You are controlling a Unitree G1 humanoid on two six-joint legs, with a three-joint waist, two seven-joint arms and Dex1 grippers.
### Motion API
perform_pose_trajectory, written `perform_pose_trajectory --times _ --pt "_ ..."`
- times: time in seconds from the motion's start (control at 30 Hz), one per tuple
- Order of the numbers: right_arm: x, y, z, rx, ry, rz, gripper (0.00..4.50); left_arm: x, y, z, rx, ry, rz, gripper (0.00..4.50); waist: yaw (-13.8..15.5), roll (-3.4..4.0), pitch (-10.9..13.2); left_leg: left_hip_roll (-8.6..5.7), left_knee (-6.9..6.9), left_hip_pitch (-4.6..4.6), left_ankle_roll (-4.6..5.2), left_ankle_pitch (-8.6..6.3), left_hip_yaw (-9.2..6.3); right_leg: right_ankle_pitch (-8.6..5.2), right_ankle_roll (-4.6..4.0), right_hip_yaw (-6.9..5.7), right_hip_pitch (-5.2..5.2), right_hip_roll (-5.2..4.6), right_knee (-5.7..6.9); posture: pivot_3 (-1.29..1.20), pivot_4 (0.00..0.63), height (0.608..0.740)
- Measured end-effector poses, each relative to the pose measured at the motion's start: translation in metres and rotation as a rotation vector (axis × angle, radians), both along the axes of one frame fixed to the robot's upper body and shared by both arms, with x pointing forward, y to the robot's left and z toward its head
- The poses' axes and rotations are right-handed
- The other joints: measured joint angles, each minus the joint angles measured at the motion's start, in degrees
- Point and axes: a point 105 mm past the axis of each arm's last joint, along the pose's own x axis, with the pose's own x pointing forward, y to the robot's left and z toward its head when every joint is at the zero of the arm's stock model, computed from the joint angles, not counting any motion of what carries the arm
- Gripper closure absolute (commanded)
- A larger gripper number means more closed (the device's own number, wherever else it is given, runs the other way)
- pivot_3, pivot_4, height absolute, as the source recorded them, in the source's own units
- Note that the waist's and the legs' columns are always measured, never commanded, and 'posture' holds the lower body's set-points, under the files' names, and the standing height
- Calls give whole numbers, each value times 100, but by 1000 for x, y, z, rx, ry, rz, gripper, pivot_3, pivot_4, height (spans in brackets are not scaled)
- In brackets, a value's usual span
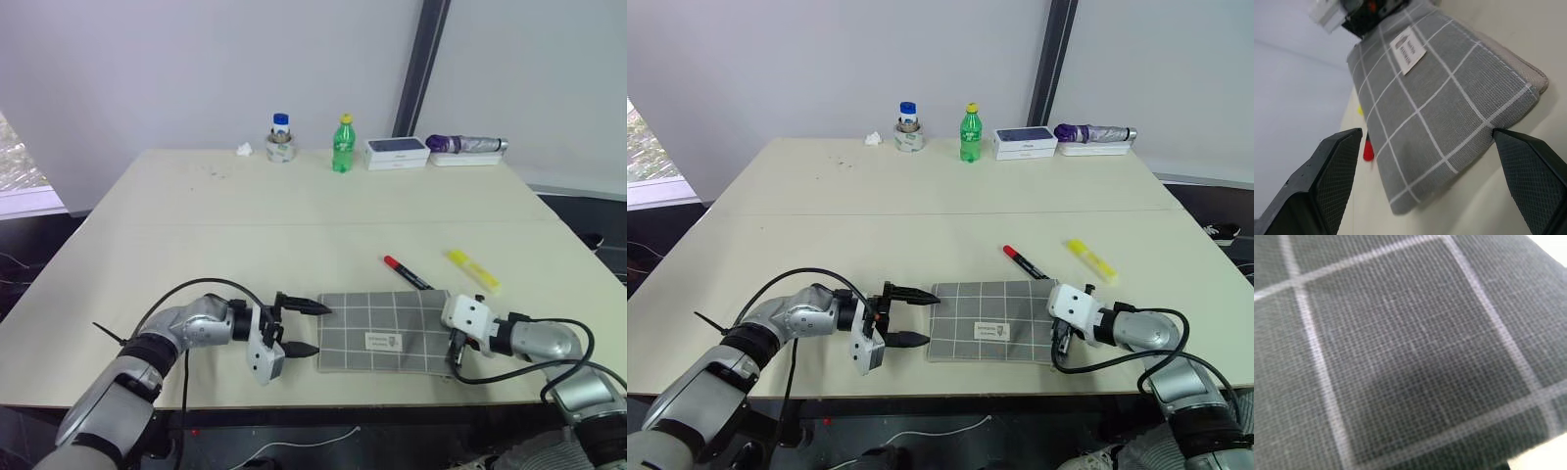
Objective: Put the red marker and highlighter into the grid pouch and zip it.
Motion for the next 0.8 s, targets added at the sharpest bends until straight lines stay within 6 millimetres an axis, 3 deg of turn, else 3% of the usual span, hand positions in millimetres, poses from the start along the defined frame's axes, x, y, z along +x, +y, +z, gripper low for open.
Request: perform_pose_trajectory --times 0.43,0.8 --pt "2 1 -1 1 5 2 4472 -8 -15 -1 -7 0 -60 0 2 -3 -3 0 1 4 0 0 0 0 0 0 6 0 0 0 150 740" --pt "0 -12 2 -41 -12 -11 4472 -10 12 -4 -27 21 14 0 12 -1 -4 1 1 4 0 0 0 0 0 2 7 -2 0 0 150 740"
